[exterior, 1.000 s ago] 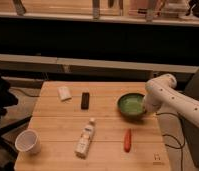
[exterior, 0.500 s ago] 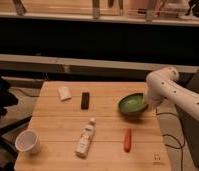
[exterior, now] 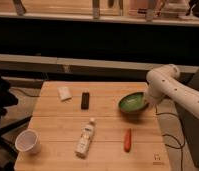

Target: Pick up the ceramic bowl

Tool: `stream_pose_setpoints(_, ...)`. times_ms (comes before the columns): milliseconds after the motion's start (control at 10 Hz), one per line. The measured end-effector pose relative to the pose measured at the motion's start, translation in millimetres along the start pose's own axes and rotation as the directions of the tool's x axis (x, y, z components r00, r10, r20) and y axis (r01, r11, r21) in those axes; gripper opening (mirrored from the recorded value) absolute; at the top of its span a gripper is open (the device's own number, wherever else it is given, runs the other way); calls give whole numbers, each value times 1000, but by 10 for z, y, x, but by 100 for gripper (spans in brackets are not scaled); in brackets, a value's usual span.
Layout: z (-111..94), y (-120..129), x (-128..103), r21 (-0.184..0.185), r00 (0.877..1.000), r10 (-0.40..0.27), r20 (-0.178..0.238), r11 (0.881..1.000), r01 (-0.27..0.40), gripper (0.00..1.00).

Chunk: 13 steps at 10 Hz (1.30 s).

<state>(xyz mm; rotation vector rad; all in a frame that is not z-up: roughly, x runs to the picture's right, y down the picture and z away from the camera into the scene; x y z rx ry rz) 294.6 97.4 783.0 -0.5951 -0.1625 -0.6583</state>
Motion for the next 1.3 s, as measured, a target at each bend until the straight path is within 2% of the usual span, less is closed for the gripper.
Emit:
stream_pose_setpoints(400, -66, 1, 1, 2, 1000, -10, -3, 1000, 11, 0)
stream_pose_setpoints(700, -220, 4, 9, 7, 1000, -17, -7, 1000, 17, 0)
stream_pose_setpoints(1300, -388, 13, 8, 15, 999, -37, -15, 999, 37, 0)
